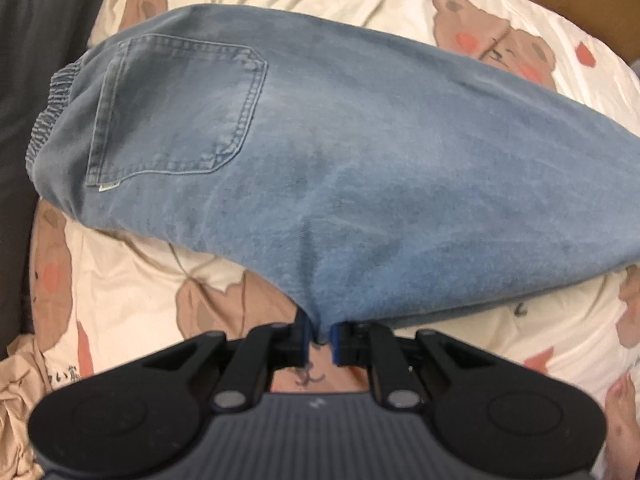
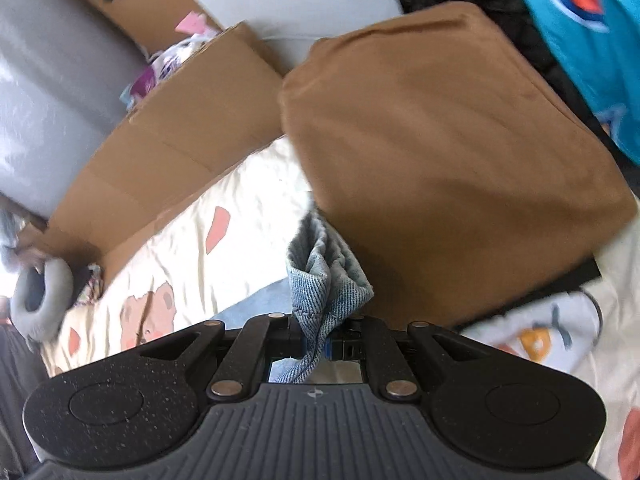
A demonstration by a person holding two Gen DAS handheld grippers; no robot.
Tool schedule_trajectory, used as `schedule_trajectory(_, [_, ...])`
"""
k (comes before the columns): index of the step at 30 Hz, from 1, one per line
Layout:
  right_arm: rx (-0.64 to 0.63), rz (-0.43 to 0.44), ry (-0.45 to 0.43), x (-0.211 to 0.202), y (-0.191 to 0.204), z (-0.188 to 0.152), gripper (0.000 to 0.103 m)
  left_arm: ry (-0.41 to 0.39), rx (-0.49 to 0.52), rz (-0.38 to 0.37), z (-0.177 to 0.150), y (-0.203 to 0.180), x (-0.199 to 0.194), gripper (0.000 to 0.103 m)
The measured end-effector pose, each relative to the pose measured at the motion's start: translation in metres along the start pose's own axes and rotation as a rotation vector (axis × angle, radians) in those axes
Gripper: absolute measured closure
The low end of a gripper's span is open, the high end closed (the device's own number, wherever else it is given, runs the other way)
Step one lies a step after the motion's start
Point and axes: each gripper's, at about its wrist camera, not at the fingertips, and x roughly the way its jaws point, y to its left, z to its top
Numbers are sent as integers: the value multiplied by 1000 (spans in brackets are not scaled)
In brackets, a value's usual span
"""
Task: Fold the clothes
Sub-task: 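Lift the hem with the right gripper while the left gripper holds the waistband, then lower the jeans hem onto the sheet and open both grippers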
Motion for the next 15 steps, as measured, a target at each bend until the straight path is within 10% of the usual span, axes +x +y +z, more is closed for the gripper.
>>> schedule_trajectory(15, [55, 7, -26, -58, -81, -44, 97, 61, 47, -12, -3, -15, 2, 93])
